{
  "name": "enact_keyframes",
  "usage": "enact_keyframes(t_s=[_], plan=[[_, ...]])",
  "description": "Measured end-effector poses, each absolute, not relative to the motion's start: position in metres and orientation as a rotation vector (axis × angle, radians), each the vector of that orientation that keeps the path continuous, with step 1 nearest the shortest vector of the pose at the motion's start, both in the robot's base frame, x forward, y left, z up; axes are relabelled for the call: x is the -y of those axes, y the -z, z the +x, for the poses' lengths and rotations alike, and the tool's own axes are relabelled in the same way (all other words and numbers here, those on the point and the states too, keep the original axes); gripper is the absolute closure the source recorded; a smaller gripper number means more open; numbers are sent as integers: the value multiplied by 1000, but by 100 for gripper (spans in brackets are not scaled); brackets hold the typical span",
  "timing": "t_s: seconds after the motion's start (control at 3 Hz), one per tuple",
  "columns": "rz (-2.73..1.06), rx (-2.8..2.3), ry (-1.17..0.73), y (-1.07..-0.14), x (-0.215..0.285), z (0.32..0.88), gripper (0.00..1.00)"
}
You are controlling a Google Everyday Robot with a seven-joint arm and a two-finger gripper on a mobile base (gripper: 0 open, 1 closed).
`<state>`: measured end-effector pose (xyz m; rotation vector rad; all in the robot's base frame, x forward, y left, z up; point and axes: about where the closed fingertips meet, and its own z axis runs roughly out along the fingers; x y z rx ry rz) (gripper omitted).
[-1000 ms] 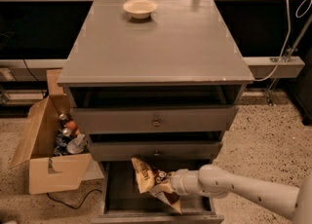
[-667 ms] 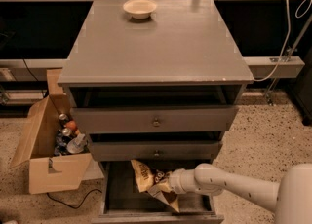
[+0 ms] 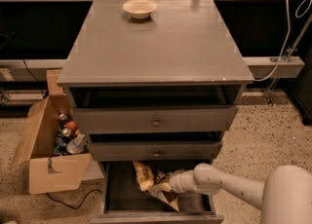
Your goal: Place brown chip bag into bottom drawer
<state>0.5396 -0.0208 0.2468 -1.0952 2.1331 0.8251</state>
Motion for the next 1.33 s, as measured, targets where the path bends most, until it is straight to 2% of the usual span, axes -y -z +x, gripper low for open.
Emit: enact_keyframes(t_s=[0.67,1.0,1.33], plan=[[-1012,-2125,-849,-245,43,538,15],[-937,-2127,-834,-259,73,529,0],[-857,-2129,-799,-288,118,512,0]])
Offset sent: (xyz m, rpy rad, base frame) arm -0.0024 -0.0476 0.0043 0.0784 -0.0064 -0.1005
